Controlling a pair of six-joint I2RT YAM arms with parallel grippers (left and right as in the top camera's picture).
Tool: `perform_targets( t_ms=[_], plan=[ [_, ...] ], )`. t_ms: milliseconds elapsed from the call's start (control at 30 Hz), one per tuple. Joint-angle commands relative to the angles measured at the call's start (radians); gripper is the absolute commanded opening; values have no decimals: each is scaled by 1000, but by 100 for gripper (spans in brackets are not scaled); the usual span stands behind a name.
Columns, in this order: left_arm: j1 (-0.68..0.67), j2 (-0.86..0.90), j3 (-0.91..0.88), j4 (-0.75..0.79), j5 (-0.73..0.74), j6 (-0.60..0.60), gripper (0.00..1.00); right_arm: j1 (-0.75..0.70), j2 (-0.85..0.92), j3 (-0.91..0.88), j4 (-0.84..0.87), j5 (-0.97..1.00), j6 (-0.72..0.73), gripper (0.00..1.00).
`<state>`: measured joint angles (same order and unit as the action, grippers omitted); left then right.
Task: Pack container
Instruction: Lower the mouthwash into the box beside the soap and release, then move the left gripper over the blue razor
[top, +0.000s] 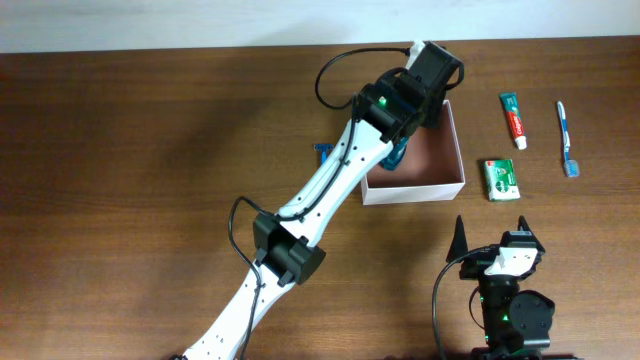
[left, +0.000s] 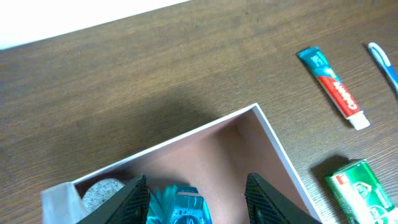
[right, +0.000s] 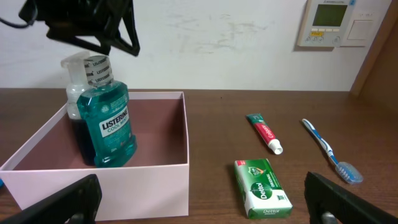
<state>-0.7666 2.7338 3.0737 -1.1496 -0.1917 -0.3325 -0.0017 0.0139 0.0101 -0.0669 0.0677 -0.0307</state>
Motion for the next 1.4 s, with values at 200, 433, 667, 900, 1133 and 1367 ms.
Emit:
perform_targets(
  t_ms=[200,433,667,900,1133,1367],
  plan=[
    [7,-72,66,-42,-22,51,56,8,-6,-5,-6,19,1,99],
    [72,-209,66,-131,-124,50,56,8,-6,-5,-6,20,1,99],
    [183,-294,65,-336,-124,33,64,8,-6,-5,-6,20,1,99],
    [329,-294,-3,-538,59,-11,66,8,-7,-5,-6,20,1,99],
    [357,-294,-168,-538,151,-12,66,8,-7,-5,-6,20,1,99],
    [335,-294,-371,-536,155,-24,66,8,-7,-5,-6,20,1,99]
  ],
)
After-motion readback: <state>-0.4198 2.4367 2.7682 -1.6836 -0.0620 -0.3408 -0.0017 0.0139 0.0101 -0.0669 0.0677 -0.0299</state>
